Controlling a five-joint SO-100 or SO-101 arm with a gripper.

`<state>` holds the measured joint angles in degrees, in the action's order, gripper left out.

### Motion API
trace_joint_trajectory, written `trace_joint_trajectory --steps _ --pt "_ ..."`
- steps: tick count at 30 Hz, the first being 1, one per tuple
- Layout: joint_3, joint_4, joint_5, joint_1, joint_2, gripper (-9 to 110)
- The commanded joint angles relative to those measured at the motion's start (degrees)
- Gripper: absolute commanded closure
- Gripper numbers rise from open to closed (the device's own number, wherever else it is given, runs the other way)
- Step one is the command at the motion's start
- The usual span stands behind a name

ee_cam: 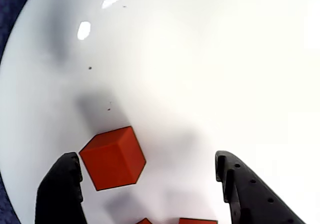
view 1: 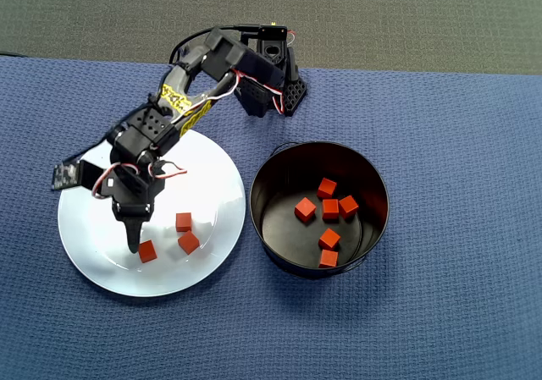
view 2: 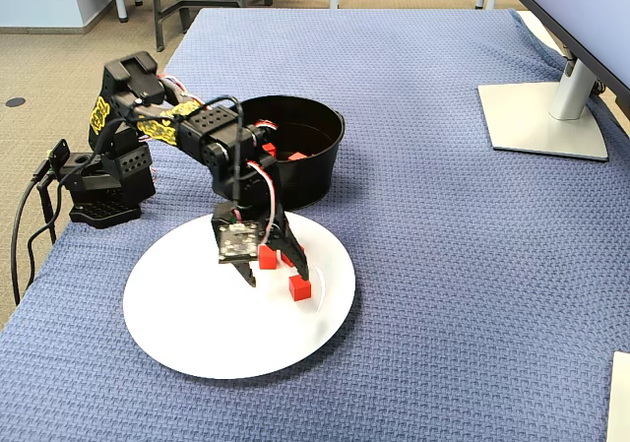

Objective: Pick up the red cubes from the white plate and place them in the black recipient

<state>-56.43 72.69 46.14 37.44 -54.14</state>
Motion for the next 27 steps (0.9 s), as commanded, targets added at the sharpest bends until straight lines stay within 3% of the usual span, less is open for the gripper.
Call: trace_joint_trajectory --steps 1,17,27 --pt "7.4 1.6 1.4 -2.8 0.3 74" --pt "10.5 1.8 4.1 -8.5 5.4 75" --pt "10.4 3.1 19.1 -6.3 5.5 74"
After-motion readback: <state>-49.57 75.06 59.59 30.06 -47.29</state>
